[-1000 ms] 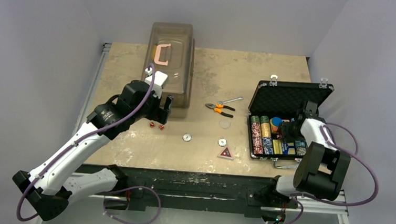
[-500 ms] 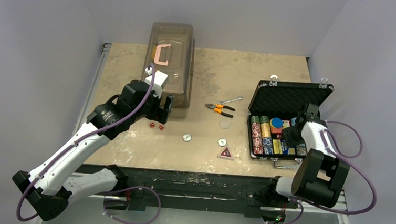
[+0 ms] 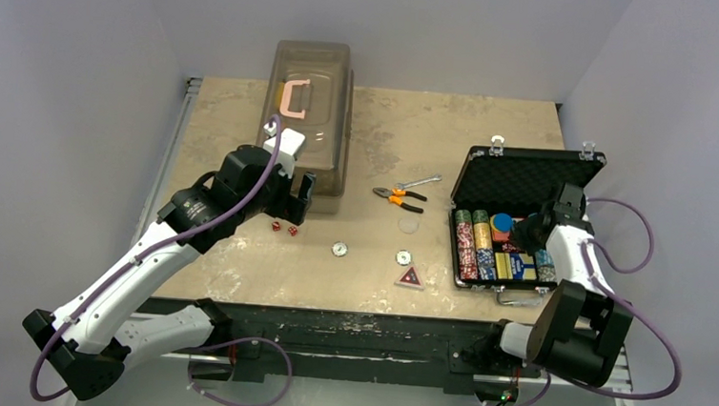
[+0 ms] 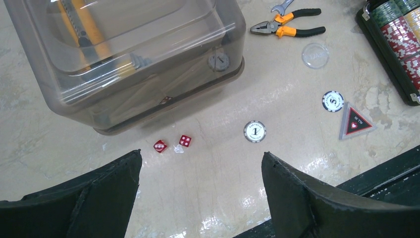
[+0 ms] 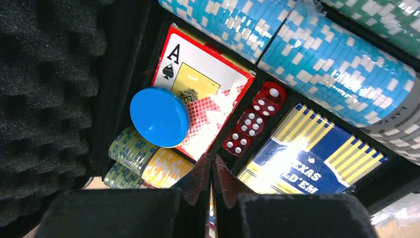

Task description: Pack up texas hold em set

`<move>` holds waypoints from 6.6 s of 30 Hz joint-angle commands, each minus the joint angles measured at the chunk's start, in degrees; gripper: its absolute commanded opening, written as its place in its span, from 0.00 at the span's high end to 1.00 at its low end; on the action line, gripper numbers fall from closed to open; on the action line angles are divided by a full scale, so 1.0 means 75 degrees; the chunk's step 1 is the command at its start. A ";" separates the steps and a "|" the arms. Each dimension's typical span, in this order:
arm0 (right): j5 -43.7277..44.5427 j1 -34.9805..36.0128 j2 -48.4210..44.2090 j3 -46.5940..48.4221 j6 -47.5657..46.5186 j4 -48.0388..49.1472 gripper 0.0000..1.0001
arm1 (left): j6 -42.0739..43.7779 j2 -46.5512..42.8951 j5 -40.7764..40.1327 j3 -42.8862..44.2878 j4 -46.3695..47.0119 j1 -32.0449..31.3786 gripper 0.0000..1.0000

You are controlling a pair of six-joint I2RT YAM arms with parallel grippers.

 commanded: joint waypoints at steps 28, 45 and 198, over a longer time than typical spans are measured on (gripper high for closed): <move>0.0464 0.0022 0.0295 0.0231 -0.1155 0.0206 0.98 | 0.0067 -0.0015 0.0170 -0.0067 0.0326 -0.0042 0.13; 0.1036 0.0017 0.0694 -0.0113 -0.1031 0.0528 0.99 | 0.0045 -0.0088 0.0203 -0.0111 0.0355 -0.0025 0.13; -0.5377 0.6173 -0.2915 -0.3085 -0.2066 0.6598 0.05 | -1.0635 0.0284 0.4352 -0.5747 0.6983 0.0091 1.00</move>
